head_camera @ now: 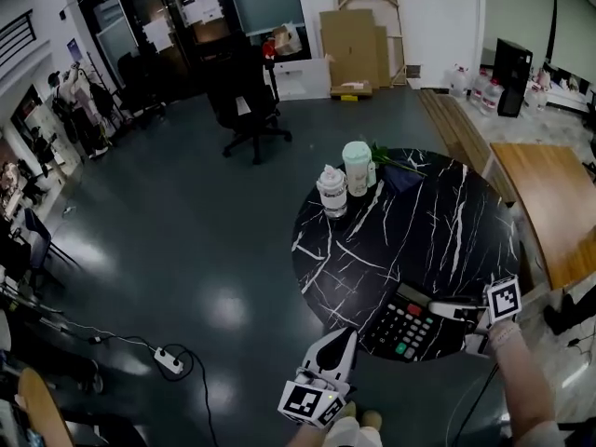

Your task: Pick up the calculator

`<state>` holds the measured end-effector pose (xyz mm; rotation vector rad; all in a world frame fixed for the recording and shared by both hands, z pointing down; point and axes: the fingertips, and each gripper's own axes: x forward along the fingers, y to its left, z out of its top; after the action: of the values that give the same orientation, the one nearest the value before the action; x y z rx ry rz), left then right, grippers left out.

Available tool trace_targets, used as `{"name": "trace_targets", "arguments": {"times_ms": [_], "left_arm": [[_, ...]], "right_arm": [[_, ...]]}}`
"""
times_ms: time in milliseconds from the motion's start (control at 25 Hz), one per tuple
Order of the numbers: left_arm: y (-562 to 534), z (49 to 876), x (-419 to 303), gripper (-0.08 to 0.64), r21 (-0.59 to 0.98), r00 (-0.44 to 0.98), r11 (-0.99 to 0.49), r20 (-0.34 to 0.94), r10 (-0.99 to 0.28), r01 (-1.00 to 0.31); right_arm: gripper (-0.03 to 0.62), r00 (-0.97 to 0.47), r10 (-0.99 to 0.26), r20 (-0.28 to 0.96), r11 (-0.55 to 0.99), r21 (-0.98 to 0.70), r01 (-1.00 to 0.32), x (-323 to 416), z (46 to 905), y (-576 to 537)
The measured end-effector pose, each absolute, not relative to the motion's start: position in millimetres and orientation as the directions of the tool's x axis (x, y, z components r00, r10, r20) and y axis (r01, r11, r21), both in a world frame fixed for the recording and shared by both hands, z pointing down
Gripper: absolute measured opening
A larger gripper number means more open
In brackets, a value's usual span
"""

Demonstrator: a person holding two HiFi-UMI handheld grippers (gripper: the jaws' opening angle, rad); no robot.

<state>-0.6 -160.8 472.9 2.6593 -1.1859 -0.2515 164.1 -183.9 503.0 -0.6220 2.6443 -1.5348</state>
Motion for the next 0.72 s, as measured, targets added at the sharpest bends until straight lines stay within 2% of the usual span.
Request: {"name": "trace_targets", "arguments": {"times_ms": [200, 720], "left_arm": [[-152.0, 447.6, -3.3, 0.008, 0.253, 0.675, -0.674, -0.096, -0.731, -0.694], [-141.5, 394.1, -2.3, 0.008, 0.245, 0.665, -0.688, -0.181, -0.724, -0.683]], "right_arm": [[0.054, -0.905, -0.404, 0.130, 0.430, -0.847, -0.313, 158.4, 471.5, -174.7], [0.054, -0.879, -0.464, 0.109, 0.475, -0.807, -0.351, 171.6, 410.0, -146.4]]}}
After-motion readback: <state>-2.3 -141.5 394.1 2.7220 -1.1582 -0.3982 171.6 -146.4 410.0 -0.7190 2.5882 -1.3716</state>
